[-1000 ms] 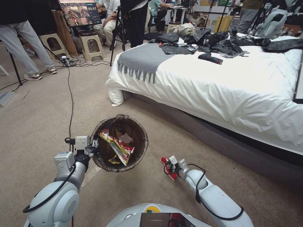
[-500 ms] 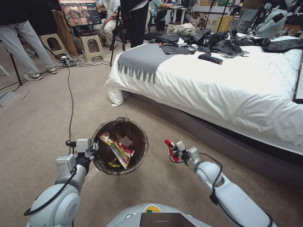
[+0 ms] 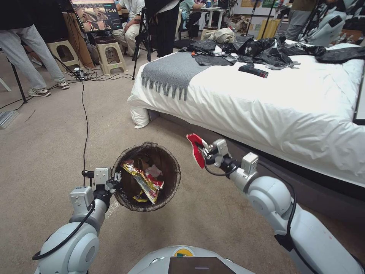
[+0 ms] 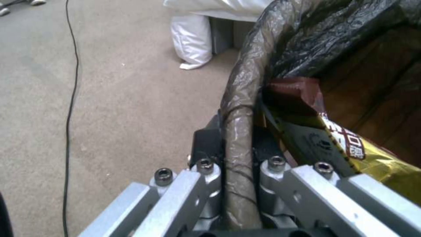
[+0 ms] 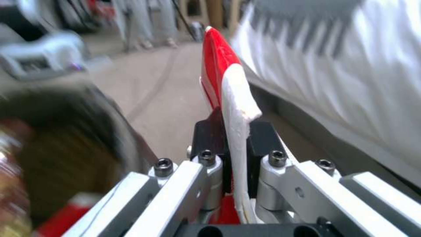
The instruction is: Pick up the trash bin, then pick up the garbage from the floor and place it into the trash bin.
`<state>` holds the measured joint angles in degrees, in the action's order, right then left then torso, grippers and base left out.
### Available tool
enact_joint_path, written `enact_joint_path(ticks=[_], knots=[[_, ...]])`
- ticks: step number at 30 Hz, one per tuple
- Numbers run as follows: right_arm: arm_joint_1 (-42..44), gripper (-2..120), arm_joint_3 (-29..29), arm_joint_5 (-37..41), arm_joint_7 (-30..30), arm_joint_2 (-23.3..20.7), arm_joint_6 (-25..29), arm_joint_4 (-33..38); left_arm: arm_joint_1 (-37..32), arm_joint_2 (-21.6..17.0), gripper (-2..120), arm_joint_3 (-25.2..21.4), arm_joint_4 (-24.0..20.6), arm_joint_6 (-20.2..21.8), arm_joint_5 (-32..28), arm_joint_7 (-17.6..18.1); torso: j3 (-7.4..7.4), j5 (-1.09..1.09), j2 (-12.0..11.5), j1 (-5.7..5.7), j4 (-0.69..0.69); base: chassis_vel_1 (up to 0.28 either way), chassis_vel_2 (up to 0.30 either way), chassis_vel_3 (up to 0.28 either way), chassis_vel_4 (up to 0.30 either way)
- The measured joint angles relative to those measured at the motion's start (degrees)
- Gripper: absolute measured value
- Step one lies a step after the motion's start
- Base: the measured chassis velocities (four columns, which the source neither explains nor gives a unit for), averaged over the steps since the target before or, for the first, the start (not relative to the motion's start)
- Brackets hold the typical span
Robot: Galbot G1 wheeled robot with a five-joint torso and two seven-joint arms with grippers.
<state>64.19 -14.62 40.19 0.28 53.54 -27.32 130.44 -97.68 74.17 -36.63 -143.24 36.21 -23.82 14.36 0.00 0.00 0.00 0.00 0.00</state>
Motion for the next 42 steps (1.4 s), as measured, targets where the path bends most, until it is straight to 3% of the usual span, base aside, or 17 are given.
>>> enact_joint_path(ticks=[10,17,26,39,42], knots=[[-13.4,5,5.6,13.0,1.2,-1.8,-3.9,2.9,-0.2,-0.3,5,0.0,0.0,0.0,0.0,0.1,0.0,0.0,0.0,0.0,0.0,0.0,0.0,0.0,0.0],[-25.4,5,15.5,19.1,2.2,-2.1,-4.4,3.3,-0.1,0.2,5,0.0,0.0,0.1,0.0,0.1,0.0,-0.01,0.0,0.0,0.0,0.0,0.0,0.0,0.0],[-30.0,5,26.3,19.2,3.6,-1.2,-4.9,2.9,-0.2,0.0,5,-0.1,0.0,0.1,0.0,0.1,0.0,-0.01,0.0,0.0,0.0,0.0,0.0,0.0,0.0],[-29.5,5,33.4,16.1,5.2,-0.2,-5.5,1.3,0.6,-0.1,5,-0.1,0.0,0.3,-0.5,0.1,0.0,0.0,0.0,0.0,-0.01,0.0,0.0,0.0,0.0],[-29.4,17,34.8,15.2,7.6,0.2,-5.6,0.4,0.6,0.0,5,-0.1,0.0,0.3,-0.6,0.1,0.0,0.0,0.0,0.0,-0.01,0.0,0.0,0.0,0.0]])
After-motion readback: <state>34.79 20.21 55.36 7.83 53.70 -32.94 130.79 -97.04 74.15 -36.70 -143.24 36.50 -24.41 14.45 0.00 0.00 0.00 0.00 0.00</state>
